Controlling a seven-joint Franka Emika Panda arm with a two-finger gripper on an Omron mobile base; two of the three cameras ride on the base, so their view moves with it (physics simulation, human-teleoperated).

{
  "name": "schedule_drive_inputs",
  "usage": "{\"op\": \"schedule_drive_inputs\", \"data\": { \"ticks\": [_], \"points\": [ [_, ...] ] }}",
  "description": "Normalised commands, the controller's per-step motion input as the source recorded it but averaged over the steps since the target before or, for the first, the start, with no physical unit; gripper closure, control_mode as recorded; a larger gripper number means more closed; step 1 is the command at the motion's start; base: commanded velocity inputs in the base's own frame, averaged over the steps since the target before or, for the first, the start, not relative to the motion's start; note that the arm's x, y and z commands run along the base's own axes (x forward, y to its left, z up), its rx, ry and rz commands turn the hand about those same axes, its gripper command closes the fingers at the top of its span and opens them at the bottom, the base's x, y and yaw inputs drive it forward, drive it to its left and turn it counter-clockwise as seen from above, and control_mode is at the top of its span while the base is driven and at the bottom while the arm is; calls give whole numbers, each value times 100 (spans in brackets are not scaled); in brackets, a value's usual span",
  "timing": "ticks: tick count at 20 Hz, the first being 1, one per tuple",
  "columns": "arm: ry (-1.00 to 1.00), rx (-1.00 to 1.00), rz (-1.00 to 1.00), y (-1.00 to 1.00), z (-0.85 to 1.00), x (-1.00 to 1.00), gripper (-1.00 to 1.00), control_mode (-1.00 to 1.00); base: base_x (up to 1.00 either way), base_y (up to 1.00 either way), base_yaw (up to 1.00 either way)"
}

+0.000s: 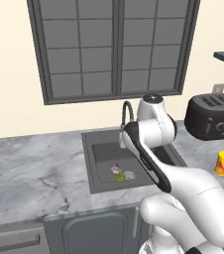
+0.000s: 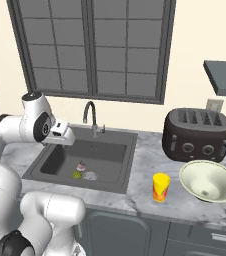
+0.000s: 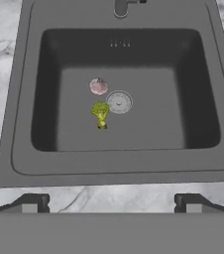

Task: Remove the garlic and broccoli from the sink. Then move the bowl and cup from the counter to the sink for washing.

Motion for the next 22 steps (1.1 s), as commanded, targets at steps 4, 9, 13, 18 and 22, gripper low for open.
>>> {"op": "schedule_drive_inputs", "data": {
  "ticks": [4, 9, 13, 18, 22],
  "points": [
    [0, 0, -5, 0, -15, 0, -100, -100, 0, 0, 0],
    [-2, 0, -6, -1, -17, 0, -100, -100, 0, 0, 0],
    [-7, 0, -2, 0, -16, 1, -100, -100, 0, 0, 0],
    [-6, 4, 0, 0, -17, 3, -100, -100, 0, 0, 0],
    [-4, 6, 0, 0, -15, 6, -100, -100, 0, 0, 0]
  ]
}}
